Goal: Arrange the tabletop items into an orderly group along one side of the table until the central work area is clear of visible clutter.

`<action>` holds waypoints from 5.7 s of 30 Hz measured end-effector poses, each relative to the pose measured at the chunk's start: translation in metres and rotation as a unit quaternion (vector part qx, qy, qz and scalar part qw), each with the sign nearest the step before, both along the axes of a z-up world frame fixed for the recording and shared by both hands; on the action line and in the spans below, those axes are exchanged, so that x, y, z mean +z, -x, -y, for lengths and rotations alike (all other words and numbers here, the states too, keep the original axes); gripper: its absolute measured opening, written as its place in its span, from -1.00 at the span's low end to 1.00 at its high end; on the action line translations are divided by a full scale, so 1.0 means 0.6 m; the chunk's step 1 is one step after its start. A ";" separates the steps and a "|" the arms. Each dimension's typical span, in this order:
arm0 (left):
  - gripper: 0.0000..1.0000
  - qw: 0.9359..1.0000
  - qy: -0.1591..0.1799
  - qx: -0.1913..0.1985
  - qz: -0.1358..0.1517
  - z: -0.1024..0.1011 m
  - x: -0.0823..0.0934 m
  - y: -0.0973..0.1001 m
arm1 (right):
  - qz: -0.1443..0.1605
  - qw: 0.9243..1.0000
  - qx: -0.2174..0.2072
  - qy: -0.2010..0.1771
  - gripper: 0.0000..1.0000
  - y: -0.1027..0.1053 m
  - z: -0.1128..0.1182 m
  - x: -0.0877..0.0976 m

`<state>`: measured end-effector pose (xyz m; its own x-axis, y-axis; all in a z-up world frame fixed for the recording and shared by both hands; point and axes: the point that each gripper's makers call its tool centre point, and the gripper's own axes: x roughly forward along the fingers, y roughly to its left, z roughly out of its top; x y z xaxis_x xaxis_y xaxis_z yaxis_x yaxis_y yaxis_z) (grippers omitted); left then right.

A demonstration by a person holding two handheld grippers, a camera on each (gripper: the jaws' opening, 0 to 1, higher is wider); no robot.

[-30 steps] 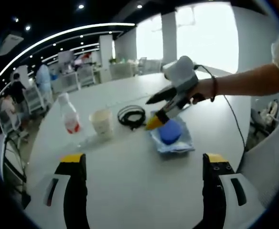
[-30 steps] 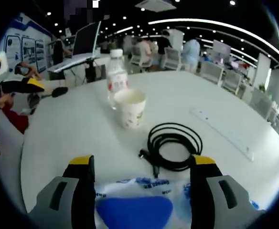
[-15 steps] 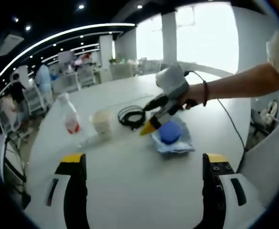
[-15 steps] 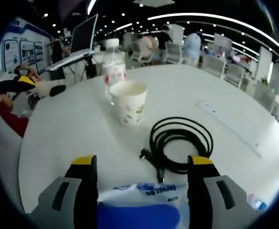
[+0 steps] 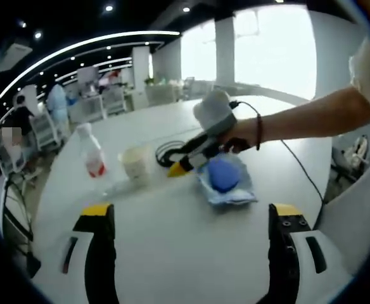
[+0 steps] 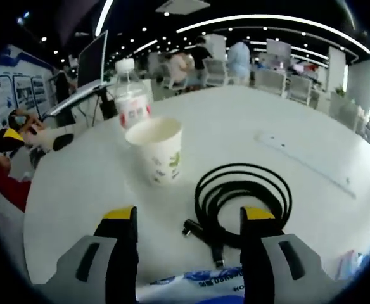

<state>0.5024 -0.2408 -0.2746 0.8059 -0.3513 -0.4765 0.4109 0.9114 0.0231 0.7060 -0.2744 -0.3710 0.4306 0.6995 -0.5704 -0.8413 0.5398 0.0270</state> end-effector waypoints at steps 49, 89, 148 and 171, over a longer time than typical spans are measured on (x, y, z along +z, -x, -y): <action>0.74 1.000 0.024 -0.008 0.004 0.007 0.005 0.001 | 0.065 0.994 -0.077 0.041 -0.88 -0.048 -0.010 0.041; 0.74 0.999 -0.002 -0.046 0.014 0.038 0.009 0.009 | 0.180 0.982 -0.062 -0.002 -0.91 0.052 0.079 0.261; 0.68 0.998 0.008 -0.063 0.001 0.048 0.000 0.021 | 0.109 0.980 -0.138 0.098 -0.91 0.218 0.336 0.142; 0.64 0.998 0.008 -0.059 -0.006 0.045 -0.005 0.019 | 0.138 0.963 -0.096 0.211 -0.90 0.201 0.355 0.055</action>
<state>0.4907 -0.2677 -0.2777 0.7524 -0.4512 -0.4799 0.5162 0.8564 0.0041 0.5852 -0.4876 -0.3378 0.7049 0.3235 -0.6312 -0.6685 0.6004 -0.4389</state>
